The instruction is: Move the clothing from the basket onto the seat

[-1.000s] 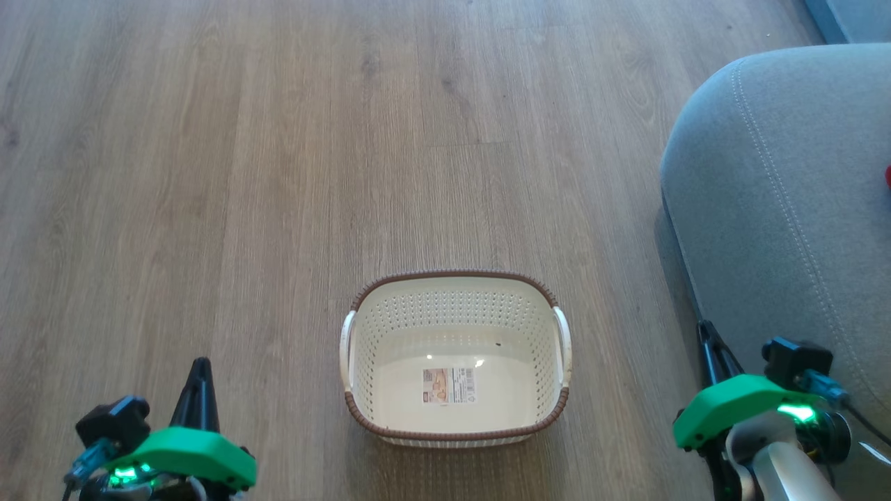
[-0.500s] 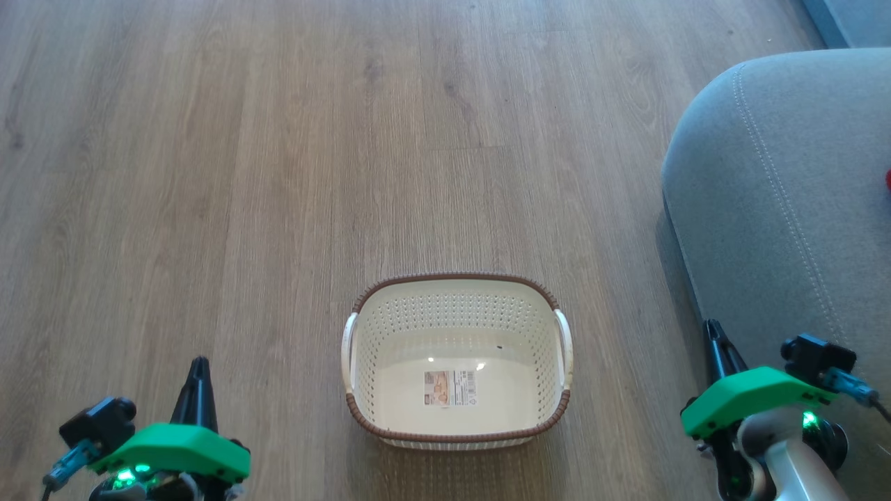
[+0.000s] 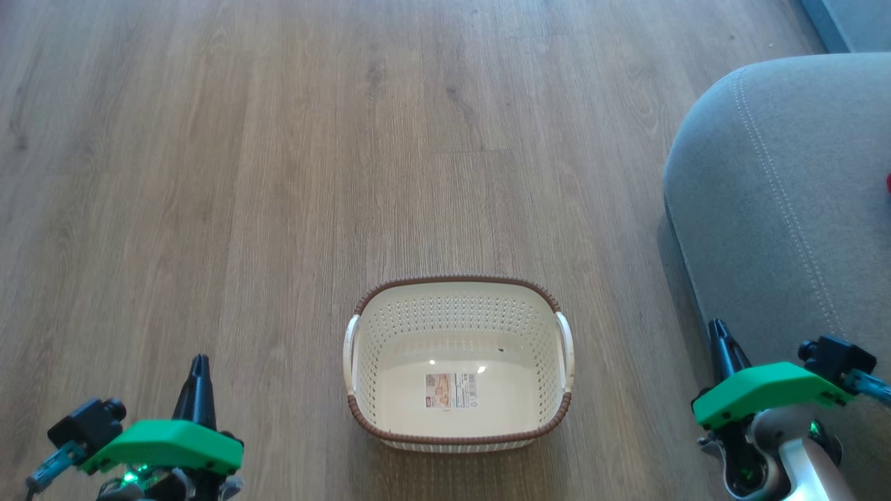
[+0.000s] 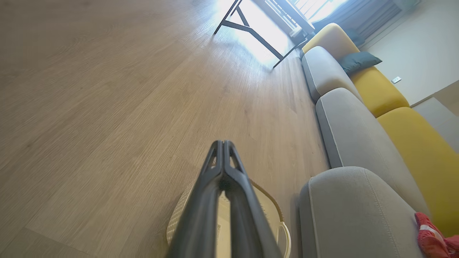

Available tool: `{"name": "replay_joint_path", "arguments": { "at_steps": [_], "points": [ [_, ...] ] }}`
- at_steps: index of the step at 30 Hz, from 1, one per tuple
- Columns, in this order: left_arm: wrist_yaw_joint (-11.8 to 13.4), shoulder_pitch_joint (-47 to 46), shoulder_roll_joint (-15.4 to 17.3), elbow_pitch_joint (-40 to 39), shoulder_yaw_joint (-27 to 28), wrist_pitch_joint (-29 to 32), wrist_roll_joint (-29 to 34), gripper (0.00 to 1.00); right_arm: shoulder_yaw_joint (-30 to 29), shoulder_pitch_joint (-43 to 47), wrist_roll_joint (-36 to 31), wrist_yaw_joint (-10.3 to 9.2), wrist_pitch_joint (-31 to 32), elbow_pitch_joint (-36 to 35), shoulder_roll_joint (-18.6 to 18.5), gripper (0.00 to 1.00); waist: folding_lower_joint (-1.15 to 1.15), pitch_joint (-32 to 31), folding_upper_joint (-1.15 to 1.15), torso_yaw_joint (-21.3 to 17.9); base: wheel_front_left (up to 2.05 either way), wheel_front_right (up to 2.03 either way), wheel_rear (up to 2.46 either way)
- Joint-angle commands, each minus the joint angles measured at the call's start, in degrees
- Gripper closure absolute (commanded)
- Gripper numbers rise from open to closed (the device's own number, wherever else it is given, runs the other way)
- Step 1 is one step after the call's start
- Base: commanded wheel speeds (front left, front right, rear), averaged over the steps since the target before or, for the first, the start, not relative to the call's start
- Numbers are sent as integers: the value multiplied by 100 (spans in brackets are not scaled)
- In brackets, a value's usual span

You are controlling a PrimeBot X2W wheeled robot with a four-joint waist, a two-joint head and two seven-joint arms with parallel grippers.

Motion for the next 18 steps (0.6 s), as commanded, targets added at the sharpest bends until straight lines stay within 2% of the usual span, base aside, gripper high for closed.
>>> {"name": "replay_joint_path", "arguments": {
  "at_steps": [1, 18],
  "points": [
    [-29, -322, 29, -226, 128, 39, -159, 100, -25, -131, 168, 15, 34, -224, -18, 100, 0, -4, 0, 2, 0, 0, 0],
    [-66, -400, 32, -290, 186, 326, -1246, 100, -195, -95, 1243, 21, 315, -364, 17, 100, 0, -52, 0, 29, 0, 0, 0]
  ]
}}
